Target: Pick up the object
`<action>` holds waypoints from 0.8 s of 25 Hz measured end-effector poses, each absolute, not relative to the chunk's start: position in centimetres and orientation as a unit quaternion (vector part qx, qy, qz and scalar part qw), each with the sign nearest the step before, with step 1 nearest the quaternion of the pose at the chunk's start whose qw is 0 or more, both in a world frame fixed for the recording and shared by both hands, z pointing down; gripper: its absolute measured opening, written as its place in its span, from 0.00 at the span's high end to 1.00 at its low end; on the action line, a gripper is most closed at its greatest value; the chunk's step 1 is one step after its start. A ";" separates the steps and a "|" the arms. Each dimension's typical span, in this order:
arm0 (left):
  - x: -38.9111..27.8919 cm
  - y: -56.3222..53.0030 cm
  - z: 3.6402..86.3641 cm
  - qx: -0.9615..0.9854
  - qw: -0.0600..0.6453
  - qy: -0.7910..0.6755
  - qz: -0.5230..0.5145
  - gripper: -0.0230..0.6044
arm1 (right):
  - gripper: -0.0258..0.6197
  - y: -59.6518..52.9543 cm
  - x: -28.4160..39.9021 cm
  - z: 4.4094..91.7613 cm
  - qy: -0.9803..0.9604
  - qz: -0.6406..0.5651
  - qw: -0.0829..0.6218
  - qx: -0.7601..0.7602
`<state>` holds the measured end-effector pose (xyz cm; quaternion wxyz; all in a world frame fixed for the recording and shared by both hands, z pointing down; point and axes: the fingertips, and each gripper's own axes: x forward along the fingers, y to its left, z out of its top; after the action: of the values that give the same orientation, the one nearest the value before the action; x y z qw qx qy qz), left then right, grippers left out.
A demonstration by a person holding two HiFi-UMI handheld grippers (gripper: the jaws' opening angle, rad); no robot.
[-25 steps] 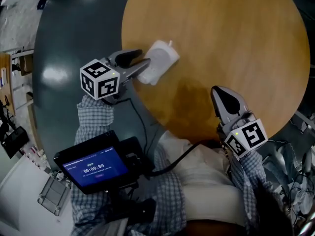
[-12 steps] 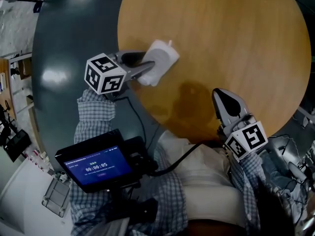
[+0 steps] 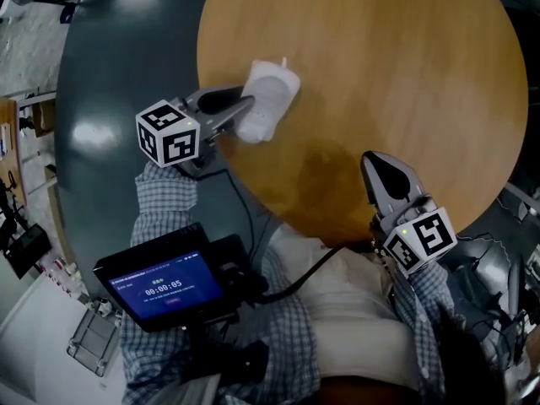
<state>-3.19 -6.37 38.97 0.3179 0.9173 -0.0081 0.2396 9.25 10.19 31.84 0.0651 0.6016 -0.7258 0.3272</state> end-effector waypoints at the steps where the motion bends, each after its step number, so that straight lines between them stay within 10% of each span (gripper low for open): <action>1: -3.1 -6.9 38.5 0.920 0.318 -0.016 0.229 0.79 | 0.95 9.7 9.4 31.8 -0.728 0.323 0.064 0.601; 20: -3.4 -6.2 32.1 0.929 0.355 -0.106 -0.027 0.80 | 0.95 6.7 10.5 30.4 -0.767 0.205 0.019 0.608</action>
<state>-3.36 -6.21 32.06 0.3548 0.9285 -0.1062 -0.0267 10.50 6.69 30.38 0.0188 0.6081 -0.7666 0.2052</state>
